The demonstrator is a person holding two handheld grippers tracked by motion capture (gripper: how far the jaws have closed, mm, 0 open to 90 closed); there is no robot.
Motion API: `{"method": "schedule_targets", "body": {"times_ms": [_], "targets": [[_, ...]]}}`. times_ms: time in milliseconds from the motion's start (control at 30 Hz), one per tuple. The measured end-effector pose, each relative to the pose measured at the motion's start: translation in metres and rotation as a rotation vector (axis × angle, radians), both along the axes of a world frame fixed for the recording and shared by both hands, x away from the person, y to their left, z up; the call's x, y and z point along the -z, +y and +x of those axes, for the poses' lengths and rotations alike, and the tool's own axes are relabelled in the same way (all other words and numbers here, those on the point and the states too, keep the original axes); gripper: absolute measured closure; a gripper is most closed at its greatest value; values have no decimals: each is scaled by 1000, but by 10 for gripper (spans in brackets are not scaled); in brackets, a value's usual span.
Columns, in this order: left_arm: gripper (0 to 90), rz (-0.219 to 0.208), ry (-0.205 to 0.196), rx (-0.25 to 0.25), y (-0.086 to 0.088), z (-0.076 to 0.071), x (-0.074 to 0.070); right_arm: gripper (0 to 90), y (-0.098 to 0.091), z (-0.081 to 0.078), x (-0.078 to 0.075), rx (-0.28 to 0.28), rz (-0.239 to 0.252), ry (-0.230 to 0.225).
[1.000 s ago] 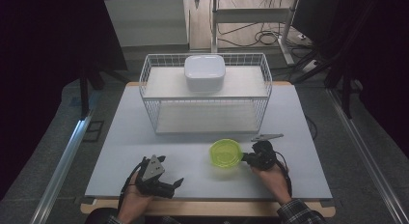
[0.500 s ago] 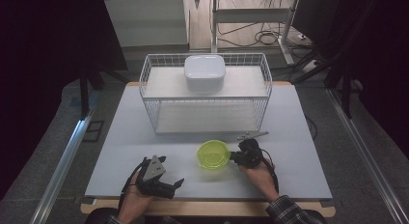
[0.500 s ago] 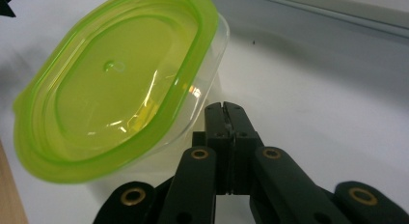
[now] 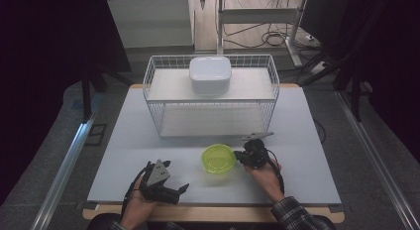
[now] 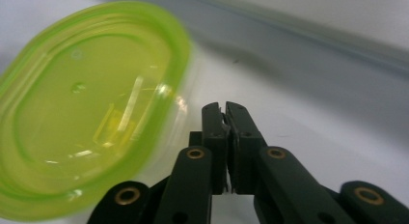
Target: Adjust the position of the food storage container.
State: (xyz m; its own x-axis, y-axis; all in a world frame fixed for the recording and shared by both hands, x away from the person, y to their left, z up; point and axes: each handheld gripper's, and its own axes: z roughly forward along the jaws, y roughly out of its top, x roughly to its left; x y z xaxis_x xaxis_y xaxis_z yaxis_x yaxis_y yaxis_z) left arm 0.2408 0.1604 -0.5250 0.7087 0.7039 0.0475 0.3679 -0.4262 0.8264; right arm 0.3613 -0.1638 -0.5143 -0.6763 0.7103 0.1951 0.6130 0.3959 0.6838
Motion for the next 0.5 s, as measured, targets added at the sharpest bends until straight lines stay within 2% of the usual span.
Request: {"method": "schedule_targets", "body": {"times_ms": [67,167,200,233,267,333,367,400,433,467,500], "targets": [[19,-1,1,-1,0,0,0,834,-4,-1,-4,9,-17,-25],[20,-3,5,-4,1,0,-1,798,-9,-2,-10,11,-32,-35],[20,-5,7,-5,2,0,-1,775,-11,-3,-12,10,-46,-47],[21,-6,7,-5,2,0,-2,713,-16,-7,-17,3,-83,-81],[21,-7,8,-6,3,-1,-2,713,-16,-7,-17,3,-83,-81],[23,-14,15,-8,4,-1,-3,638,-23,-11,-21,4,-96,-104],[25,-18,17,-8,5,-1,-4,536,-30,-15,-24,17,-90,-107],[25,-21,20,-10,6,-1,-4,536,-30,-15,-24,17,-90,-107],[26,-21,21,-12,6,-1,-4,448,-37,-18,-26,24,-84,-117],[26,-20,21,-16,7,-2,-4,448,-37,-18,-26,24,-84,-117],[25,-22,21,-21,8,-2,-5,356,-44,-23,-28,24,-58,-123]]}}
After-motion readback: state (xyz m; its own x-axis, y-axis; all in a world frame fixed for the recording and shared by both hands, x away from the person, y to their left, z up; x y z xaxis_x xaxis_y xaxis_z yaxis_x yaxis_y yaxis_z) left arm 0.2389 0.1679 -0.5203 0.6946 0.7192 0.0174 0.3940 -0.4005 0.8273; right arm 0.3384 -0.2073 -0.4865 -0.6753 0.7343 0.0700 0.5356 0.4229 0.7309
